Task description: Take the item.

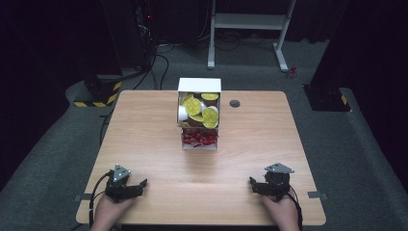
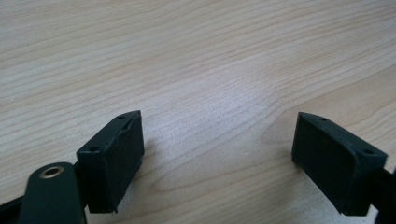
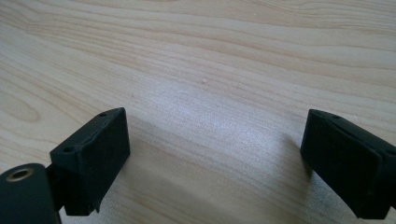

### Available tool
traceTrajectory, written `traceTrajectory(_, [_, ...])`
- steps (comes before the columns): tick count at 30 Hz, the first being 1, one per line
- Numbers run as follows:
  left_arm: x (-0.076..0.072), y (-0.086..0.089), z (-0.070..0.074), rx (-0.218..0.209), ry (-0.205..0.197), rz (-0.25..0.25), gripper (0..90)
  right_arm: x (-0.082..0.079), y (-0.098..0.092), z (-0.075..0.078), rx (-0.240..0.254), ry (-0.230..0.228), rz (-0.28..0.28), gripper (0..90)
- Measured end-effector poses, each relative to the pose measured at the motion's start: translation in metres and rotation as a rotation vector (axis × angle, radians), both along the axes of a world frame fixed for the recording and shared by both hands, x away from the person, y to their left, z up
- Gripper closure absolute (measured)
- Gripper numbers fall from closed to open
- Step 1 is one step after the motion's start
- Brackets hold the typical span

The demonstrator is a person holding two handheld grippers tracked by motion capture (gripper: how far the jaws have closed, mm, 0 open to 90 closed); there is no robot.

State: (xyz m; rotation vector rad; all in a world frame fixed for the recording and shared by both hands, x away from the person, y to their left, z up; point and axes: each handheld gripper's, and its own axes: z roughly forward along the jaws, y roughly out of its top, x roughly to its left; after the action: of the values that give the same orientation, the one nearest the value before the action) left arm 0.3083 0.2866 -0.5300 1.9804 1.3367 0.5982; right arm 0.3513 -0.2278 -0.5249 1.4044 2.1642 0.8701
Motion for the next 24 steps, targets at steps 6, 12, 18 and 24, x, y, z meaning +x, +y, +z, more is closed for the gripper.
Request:
traceTrajectory(6, [0.0021, 0.0008, -0.0001, 0.002, 0.003, -0.011, 15.2, -0.0002, 0.0005, 0.0001, -0.001, 0.001, -0.007, 8.0])
traceTrajectory(12, [0.0022, 0.0006, -0.0001, 0.002, 0.004, -0.009, 14.8, -0.0004, -0.0013, 0.0002, -0.001, -0.001, 0.002, 8.3])
traceTrajectory(18, [0.0024, 0.0005, -0.0001, 0.001, 0.005, -0.011, 14.8, -0.0010, -0.0024, 0.0000, 0.005, -0.002, 0.005, 8.3])
traceTrajectory(24, [0.0018, 0.0003, -0.0001, 0.007, -0.001, -0.007, 15.3, -0.0034, -0.0043, 0.0002, 0.003, 0.001, 0.001, 8.2])
